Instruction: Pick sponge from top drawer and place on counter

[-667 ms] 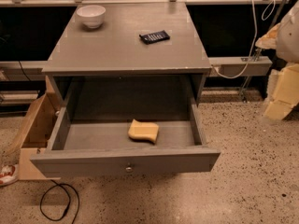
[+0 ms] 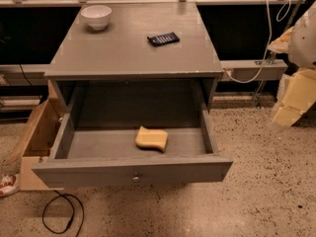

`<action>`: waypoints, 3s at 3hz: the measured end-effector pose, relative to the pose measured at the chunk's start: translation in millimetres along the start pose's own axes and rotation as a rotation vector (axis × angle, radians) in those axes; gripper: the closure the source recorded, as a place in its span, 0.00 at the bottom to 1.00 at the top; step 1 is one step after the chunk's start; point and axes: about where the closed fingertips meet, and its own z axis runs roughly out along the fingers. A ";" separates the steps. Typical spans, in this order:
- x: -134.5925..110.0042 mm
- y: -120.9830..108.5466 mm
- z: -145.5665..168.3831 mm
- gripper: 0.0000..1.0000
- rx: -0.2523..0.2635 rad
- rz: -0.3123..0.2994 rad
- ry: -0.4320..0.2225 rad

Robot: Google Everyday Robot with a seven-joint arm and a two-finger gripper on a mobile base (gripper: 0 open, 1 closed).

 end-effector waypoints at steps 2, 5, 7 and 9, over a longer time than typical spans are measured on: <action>-86.8 -0.3 136.1 0.00 -0.151 0.298 -0.350; -128.4 -11.2 194.9 0.00 -0.190 0.331 -0.434; -147.3 14.9 312.1 0.00 -0.243 0.175 -0.385; -163.4 -4.2 371.7 0.00 -0.215 0.215 -0.391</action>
Offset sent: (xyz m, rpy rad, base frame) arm 0.1103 0.1398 -0.1278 0.6522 0.0229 -0.2367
